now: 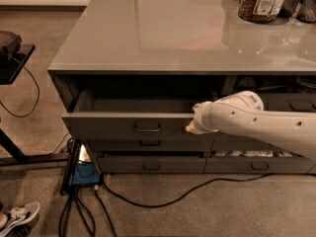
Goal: Open top drawer
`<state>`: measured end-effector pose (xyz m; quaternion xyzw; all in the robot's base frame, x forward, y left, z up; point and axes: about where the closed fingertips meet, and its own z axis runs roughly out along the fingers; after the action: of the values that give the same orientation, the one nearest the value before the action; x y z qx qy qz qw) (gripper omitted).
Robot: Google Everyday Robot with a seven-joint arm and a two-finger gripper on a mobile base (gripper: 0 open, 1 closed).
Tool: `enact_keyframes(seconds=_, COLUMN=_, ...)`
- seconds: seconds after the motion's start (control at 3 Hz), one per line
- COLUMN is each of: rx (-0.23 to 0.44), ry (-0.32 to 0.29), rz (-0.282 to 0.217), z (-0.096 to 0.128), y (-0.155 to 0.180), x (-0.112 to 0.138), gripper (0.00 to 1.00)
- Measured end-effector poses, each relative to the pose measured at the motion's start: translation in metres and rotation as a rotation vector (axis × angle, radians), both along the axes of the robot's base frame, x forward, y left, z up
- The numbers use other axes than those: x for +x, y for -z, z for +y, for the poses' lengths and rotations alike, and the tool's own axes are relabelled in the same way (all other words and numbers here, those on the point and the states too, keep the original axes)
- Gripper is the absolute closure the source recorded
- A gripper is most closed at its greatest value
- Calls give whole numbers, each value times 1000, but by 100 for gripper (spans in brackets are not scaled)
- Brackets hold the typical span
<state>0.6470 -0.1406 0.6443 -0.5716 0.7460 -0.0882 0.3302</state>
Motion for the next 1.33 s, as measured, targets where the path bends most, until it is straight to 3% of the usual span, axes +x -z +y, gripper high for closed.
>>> enact_keyframes(seconds=0.33, rx=-24, ry=-31, rz=51, z=10, y=6, x=-38, gripper=62)
enact_keyframes(seconds=0.67, rx=-29, ry=-79, rz=126, z=27, y=16, x=-93, gripper=85)
enact_keyframes(seconds=1.0, rx=-19, ry=-116, rz=189, z=41, y=20, x=-142, gripper=100)
enact_keyframes(seconds=1.33, rx=-19, ry=-116, rz=189, z=41, y=17, x=-143, gripper=100)
